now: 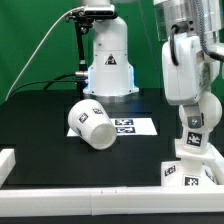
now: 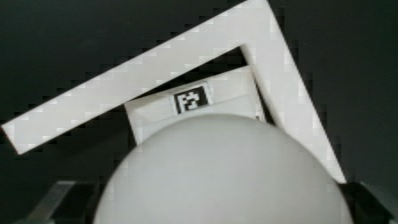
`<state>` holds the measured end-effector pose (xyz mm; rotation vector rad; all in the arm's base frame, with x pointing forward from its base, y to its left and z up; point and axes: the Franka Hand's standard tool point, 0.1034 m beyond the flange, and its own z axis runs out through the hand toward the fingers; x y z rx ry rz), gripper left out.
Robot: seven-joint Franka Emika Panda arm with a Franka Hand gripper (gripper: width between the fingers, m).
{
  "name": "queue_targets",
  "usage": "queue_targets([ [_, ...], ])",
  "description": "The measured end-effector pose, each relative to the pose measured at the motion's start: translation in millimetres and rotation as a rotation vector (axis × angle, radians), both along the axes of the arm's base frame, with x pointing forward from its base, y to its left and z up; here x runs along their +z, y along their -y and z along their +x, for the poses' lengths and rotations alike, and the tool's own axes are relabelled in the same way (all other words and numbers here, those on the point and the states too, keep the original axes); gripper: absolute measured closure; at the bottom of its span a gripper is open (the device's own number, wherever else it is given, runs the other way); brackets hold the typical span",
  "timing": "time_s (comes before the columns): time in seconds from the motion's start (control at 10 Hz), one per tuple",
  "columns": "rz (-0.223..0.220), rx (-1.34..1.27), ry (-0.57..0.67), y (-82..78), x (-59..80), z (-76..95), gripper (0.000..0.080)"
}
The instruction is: Assemble lamp
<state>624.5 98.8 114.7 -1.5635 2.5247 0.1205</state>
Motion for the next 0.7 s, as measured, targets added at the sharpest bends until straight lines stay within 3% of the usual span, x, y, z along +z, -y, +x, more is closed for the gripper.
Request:
queue_targets([
  [0.2, -0.001, 0.010, 0.002, 0.0, 0.0, 0.1, 0.0223],
  [0.4, -0.002, 0.071, -0.005, 1.1, 0.0, -1.1, 0.0114],
  [0.6, 0.005, 0.171, 0.006, 6.9, 16.7, 4.1, 0.0104],
  [0.7, 0.016, 0.252, 0.010, 5.9, 32.4, 2.6, 0.0104],
])
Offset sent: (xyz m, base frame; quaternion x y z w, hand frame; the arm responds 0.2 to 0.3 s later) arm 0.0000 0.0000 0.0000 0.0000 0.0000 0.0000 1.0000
